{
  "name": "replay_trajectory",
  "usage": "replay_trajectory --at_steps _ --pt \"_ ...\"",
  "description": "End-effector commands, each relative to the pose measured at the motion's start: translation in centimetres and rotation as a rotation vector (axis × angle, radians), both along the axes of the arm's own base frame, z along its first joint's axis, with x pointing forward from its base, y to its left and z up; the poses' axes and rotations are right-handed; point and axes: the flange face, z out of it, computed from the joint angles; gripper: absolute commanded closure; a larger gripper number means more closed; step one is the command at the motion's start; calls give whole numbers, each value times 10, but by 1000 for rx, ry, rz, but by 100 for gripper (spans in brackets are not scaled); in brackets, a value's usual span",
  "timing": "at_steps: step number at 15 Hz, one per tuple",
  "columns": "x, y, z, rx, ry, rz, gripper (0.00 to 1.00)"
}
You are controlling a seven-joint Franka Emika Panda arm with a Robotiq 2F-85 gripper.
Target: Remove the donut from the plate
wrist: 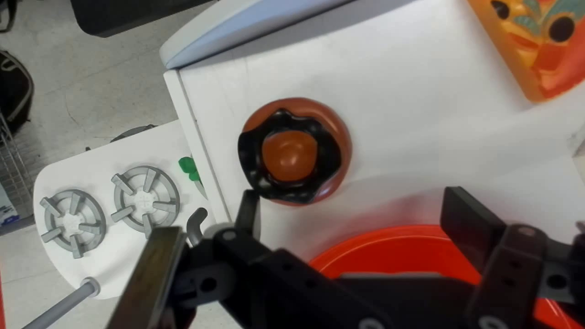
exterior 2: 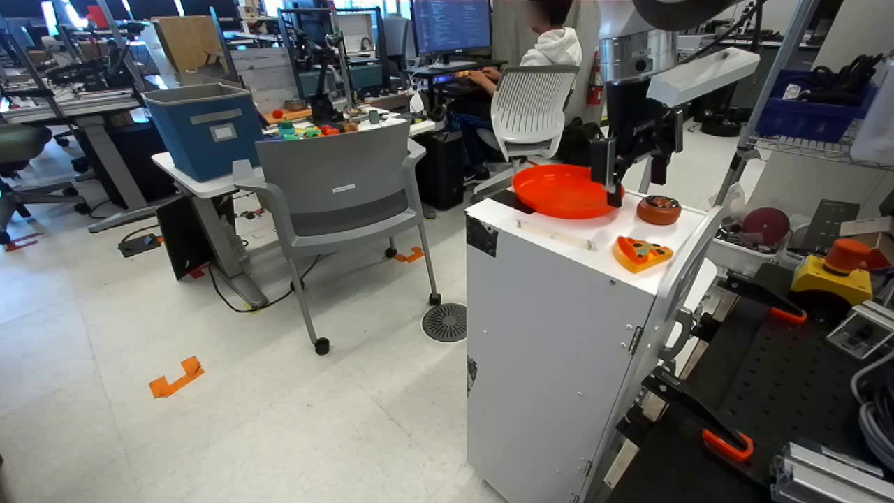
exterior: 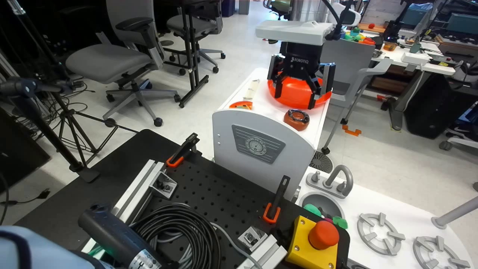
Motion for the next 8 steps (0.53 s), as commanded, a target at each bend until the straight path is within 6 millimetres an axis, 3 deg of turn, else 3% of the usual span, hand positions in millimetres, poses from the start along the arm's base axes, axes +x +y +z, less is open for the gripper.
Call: replay_trajectory --at_steps 1,8 --pt "-8 4 23 1 -48 -8 0" --pt "-42 19 55 17 -148 -13 0"
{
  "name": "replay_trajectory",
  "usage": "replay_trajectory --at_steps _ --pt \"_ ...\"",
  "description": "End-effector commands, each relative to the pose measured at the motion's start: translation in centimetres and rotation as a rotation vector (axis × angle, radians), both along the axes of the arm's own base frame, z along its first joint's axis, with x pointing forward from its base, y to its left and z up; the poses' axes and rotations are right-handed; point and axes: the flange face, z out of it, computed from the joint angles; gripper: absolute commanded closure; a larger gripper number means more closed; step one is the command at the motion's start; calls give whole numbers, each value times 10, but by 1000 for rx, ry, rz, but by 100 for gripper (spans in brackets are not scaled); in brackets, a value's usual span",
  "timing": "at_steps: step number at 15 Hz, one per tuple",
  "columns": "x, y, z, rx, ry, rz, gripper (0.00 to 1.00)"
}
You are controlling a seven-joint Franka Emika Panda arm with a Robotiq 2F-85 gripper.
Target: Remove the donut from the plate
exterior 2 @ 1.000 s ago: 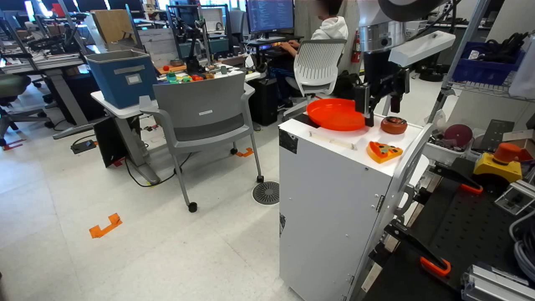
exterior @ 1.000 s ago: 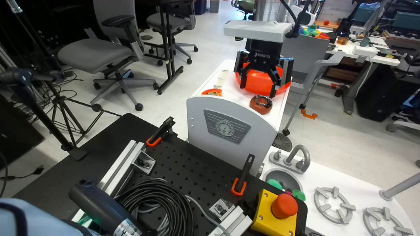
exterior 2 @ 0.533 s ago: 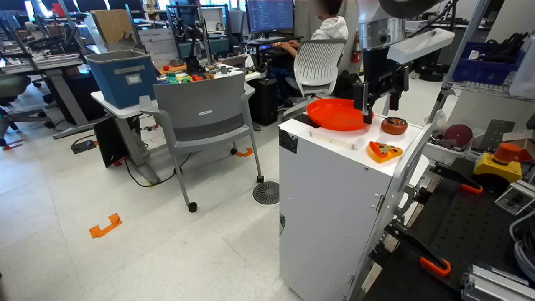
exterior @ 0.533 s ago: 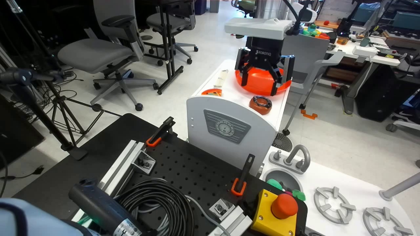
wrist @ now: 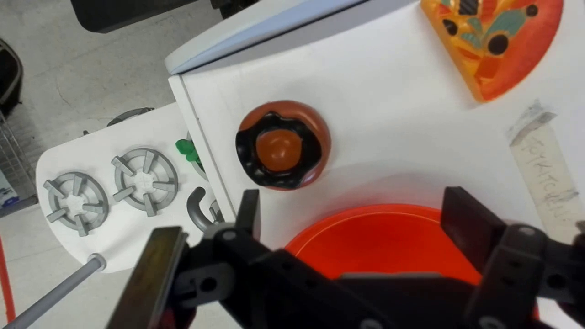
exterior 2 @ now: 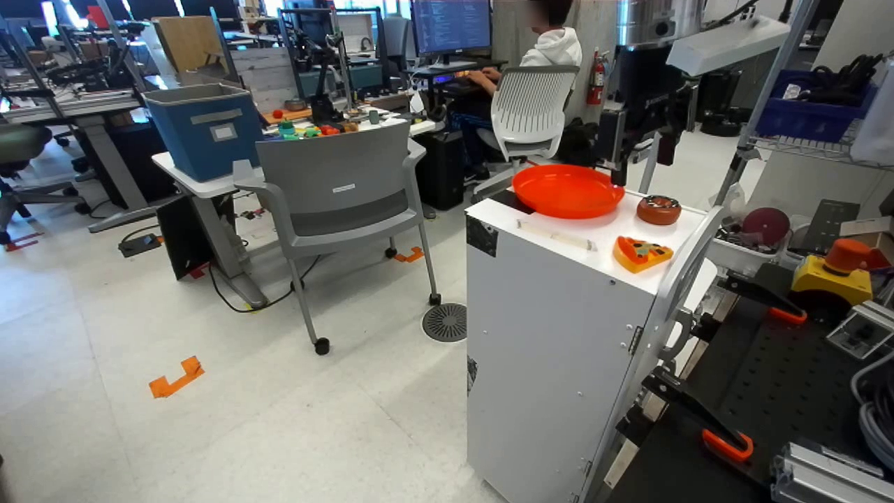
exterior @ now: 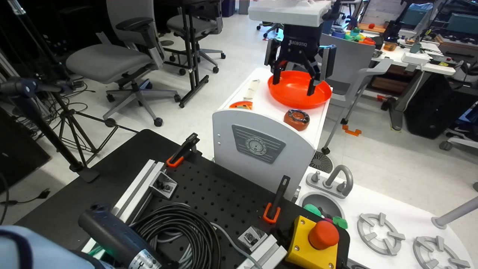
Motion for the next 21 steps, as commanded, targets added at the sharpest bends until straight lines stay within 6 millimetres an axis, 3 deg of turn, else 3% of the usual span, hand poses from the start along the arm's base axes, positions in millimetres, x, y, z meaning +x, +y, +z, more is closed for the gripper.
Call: replay_trajectory --at_steps 1,7,11,12,21 --pt "-32 10 20 10 -81 -10 0" --pt "-69 17 37 22 -178 -24 0" --pt "-85 20 49 -3 -145 -25 0" --pt "-73 18 40 23 -145 -21 0" --pt "-79 20 45 20 -145 -22 0"
